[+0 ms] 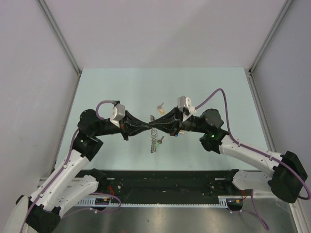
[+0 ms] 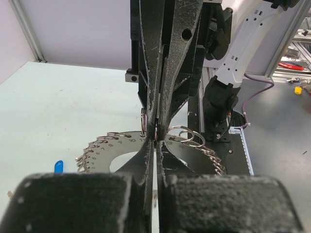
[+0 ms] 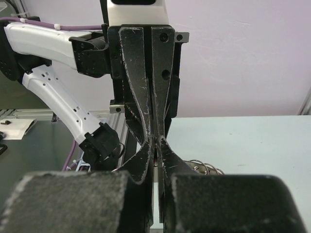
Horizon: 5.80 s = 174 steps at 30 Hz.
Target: Put the keys on the keyring
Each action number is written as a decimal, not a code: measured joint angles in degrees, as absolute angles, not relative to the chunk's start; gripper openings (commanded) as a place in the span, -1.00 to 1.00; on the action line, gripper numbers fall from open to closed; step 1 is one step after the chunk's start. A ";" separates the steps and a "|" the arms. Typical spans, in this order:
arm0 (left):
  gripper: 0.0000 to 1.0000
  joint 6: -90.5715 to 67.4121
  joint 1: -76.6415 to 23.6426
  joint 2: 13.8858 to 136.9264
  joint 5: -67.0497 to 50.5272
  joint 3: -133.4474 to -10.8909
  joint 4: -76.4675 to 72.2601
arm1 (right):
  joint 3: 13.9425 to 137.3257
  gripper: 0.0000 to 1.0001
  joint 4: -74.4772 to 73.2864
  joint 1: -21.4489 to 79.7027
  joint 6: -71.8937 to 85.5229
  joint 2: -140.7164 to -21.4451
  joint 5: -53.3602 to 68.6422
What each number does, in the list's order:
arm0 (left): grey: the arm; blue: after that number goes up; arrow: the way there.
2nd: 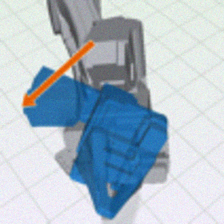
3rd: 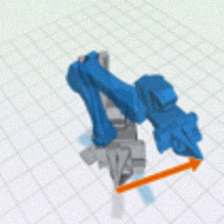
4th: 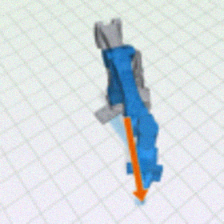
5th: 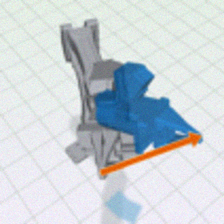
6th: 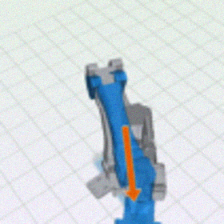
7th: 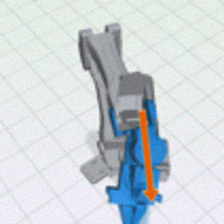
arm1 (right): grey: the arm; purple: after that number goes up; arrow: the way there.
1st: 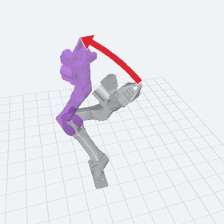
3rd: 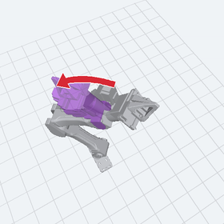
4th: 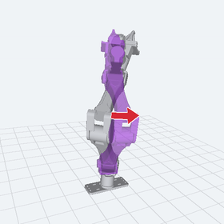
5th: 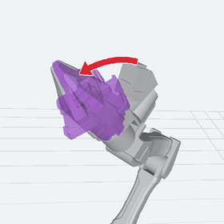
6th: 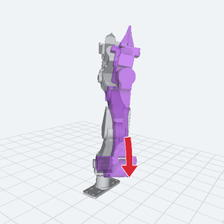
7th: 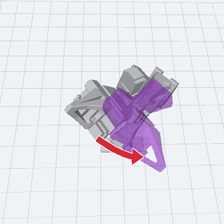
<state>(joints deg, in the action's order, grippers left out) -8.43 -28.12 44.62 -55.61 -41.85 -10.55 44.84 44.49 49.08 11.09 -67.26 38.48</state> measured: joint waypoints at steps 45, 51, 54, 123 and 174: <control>-0.99 3.05 -26.00 37.60 -24.60 -38.28 17.69 | 45.04 0.47 4.29 46.11 2.66 -72.20 11.05; -0.99 2.74 -24.82 33.34 -15.86 -37.47 20.10 | 45.04 0.25 5.34 47.00 2.31 -80.77 9.50; -0.99 2.44 -24.71 31.40 -12.78 -36.97 20.62 | 45.04 0.13 7.05 47.92 2.33 -84.53 9.23; -0.99 5.17 -24.56 39.24 -16.23 -39.40 22.85 | 46.63 -1.00 5.48 51.68 -3.55 -78.00 8.84; -0.99 25.98 -40.47 61.01 -36.91 -53.78 32.91 | 42.68 -1.00 -1.17 48.03 -16.78 -55.46 35.00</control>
